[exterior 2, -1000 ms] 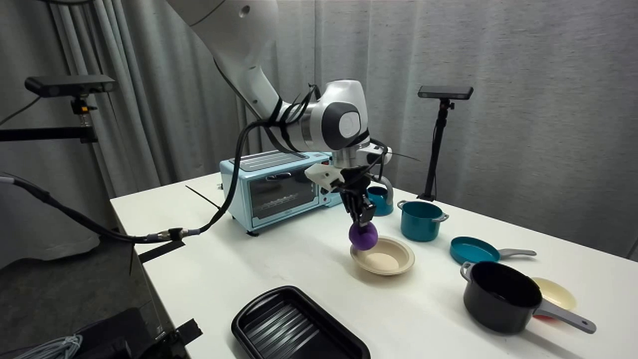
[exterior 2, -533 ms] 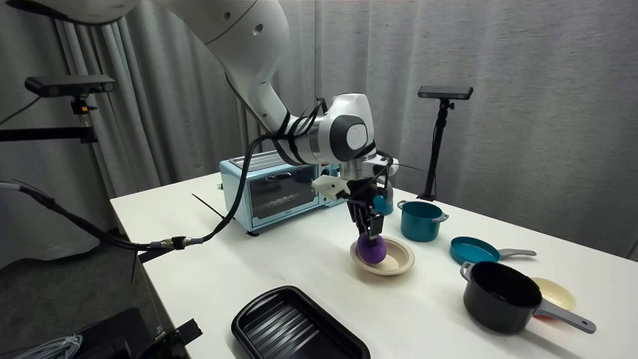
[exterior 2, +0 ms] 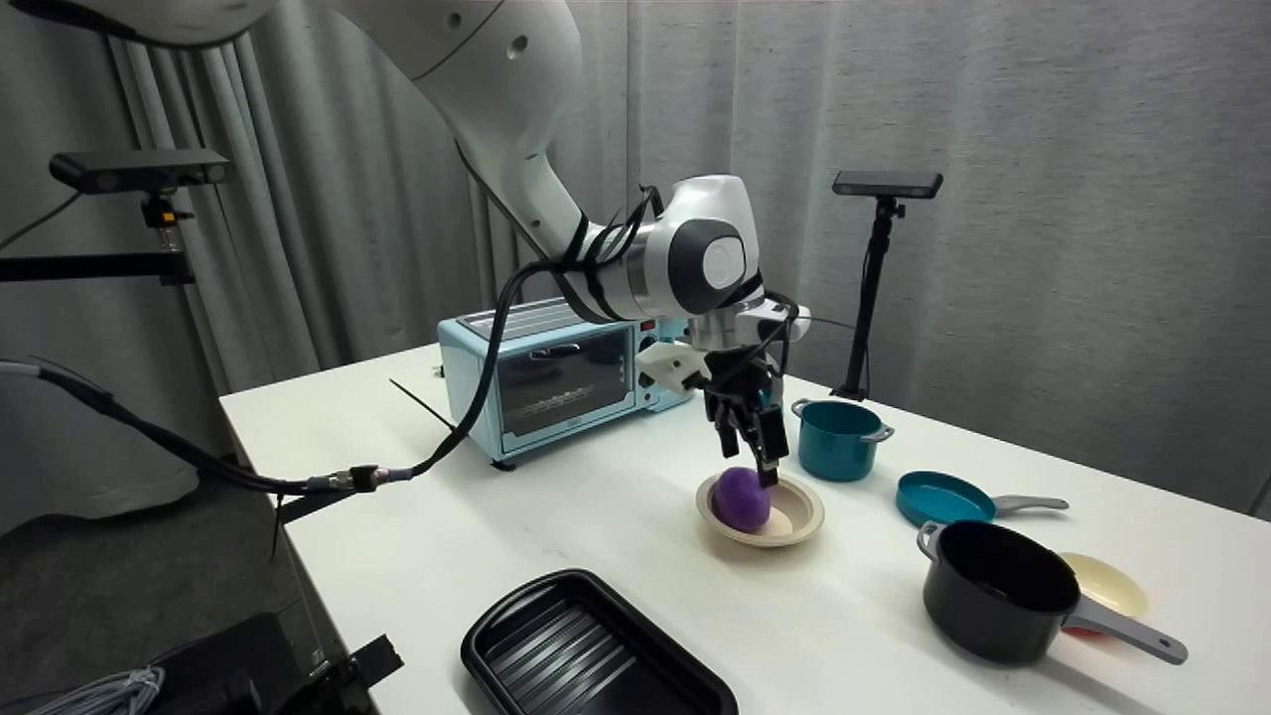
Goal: Put the purple plush toy on the white bowl
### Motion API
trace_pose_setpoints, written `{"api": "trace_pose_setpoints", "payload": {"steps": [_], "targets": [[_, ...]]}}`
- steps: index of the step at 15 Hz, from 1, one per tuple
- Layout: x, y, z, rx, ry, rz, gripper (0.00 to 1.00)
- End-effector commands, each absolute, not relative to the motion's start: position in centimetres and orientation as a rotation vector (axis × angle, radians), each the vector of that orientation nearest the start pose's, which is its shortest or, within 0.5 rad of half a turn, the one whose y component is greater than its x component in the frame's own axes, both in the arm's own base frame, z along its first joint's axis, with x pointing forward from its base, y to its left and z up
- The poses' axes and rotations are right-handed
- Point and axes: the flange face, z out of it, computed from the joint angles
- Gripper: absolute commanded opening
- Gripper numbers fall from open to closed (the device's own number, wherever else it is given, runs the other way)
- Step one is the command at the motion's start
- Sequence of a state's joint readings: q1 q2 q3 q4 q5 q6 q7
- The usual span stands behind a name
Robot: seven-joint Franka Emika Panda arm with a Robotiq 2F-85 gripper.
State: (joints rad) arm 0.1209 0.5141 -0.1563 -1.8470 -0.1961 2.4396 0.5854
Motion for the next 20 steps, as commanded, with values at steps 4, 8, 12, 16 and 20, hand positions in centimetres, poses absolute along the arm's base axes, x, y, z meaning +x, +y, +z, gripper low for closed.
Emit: {"api": "trace_pose_setpoints", "payload": {"steps": [4, 8, 12, 16, 20], "targets": [[66.9, -5.3, 28.8, -3.215, 0.827, -0.261, 1.00], [66.8, -6.3, 28.9, -3.207, 0.870, -0.273, 1.00], [67.0, -6.9, 29.3, -3.205, 0.887, -0.272, 1.00], [67.0, -6.9, 29.2, -3.206, 0.886, -0.270, 1.00], [67.0, -6.9, 29.2, -3.206, 0.886, -0.270, 1.00]]}}
